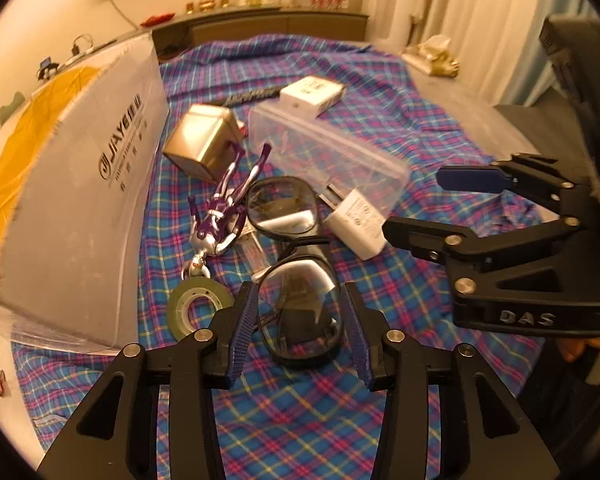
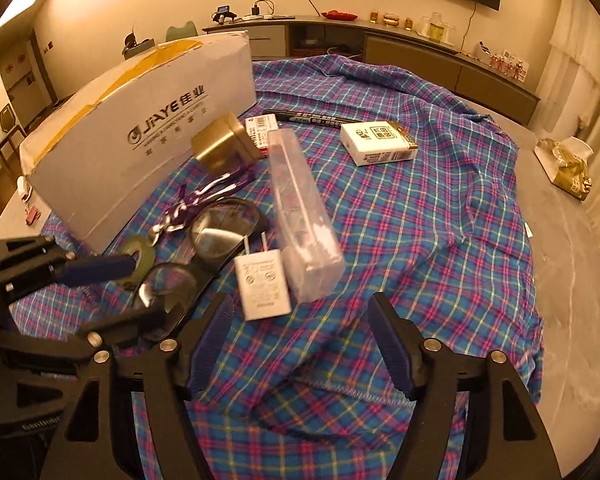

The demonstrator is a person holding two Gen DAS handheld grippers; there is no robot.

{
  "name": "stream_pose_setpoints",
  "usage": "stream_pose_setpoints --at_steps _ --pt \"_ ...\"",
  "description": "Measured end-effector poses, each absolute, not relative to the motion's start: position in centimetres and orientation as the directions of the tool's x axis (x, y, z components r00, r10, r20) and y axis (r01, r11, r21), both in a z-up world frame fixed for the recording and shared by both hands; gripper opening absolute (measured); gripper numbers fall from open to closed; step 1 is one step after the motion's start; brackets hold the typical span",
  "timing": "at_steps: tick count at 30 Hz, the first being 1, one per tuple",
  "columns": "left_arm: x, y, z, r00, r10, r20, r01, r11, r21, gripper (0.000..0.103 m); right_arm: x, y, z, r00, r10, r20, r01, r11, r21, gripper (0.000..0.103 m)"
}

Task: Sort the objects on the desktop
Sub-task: 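Grasp the black eyeglasses with the left tool while the right tool grasps the white USB charger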

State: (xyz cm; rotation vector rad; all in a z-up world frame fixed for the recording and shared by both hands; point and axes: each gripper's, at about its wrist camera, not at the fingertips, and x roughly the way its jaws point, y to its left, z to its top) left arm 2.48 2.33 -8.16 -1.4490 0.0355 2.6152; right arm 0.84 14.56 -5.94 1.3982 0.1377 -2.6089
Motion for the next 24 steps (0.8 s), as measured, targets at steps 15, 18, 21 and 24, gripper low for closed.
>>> stream_pose_setpoints --at_steps 15,18,21,24 --pt "0.0 1.1 -11.0 -0.527 0.113 -0.843 -0.134 -0.990 -0.049 0.054 -2.6 14.2 -9.4 -0.442 -0.278 -0.853 0.274 -0.947 0.167 0.066" --pt "0.1 0.9 -11.3 -0.531 0.110 -0.840 -0.148 -0.988 -0.035 0.054 -2.8 13.4 -9.3 -0.447 -0.250 -0.859 0.302 -0.946 0.119 0.059" --pt "0.4 0.6 -11.1 -0.536 0.115 -0.836 -0.148 -0.988 -0.041 0.053 -2.6 13.4 -9.0 -0.437 -0.237 -0.868 0.305 -0.947 0.105 0.058" --pt "0.8 0.6 -10.0 -0.549 0.136 -0.825 -0.145 -0.987 -0.066 0.053 -2.2 15.0 -9.2 -0.436 -0.239 -0.868 0.283 -0.952 0.119 0.058"
